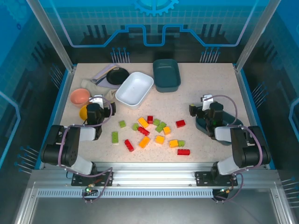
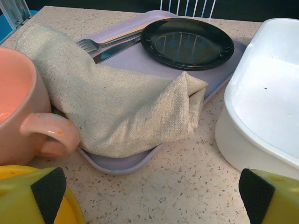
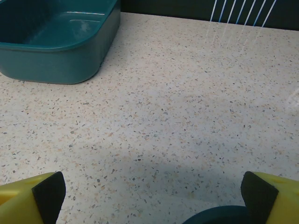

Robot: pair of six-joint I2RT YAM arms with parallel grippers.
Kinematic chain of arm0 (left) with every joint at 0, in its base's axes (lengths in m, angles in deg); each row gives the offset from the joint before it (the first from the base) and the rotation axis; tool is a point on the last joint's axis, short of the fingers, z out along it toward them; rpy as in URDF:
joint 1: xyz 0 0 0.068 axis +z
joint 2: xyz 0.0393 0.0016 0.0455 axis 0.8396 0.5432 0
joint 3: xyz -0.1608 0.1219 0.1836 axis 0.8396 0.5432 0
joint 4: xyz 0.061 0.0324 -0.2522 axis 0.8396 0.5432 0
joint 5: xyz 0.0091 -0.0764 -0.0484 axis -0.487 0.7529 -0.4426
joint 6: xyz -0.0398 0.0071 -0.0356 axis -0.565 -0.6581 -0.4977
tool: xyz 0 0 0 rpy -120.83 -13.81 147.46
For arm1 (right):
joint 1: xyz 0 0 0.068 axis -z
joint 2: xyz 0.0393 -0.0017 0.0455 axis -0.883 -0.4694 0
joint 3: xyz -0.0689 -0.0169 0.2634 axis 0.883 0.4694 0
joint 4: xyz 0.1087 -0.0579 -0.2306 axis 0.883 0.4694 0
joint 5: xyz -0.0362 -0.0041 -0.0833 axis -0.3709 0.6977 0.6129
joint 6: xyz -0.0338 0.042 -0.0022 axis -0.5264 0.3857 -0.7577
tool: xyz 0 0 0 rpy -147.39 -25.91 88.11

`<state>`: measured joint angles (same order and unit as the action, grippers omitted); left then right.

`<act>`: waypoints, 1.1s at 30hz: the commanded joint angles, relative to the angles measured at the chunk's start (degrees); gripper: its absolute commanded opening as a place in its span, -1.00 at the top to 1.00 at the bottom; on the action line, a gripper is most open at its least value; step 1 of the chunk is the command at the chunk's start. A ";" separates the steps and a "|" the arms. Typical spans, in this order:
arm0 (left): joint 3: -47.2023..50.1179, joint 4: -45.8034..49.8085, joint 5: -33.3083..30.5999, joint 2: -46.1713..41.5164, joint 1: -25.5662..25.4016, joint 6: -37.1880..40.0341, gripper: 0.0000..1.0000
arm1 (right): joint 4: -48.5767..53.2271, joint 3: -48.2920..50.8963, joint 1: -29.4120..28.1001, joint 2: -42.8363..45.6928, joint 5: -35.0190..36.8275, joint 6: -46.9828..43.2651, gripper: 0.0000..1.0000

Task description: Sort the legos into containers by color

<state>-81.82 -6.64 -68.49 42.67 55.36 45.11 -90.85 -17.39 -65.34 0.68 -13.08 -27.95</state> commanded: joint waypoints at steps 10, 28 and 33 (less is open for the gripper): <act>0.56 -1.41 -0.87 0.01 -0.28 -0.39 -0.98 | -0.33 -0.95 0.09 -0.68 -0.85 -0.44 -1.00; -10.50 26.51 -14.83 -18.57 -9.21 -2.98 -0.98 | 29.78 -17.56 -4.77 18.56 11.11 2.81 -1.00; -24.78 38.72 -23.86 -26.61 -22.19 -8.25 -0.98 | 56.95 -40.70 -5.49 23.46 17.07 23.16 -1.00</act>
<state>-99.02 21.86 -84.62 18.83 37.31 42.51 -55.73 -47.07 -72.59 23.48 -1.70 -20.36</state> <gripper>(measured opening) 0.990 0.999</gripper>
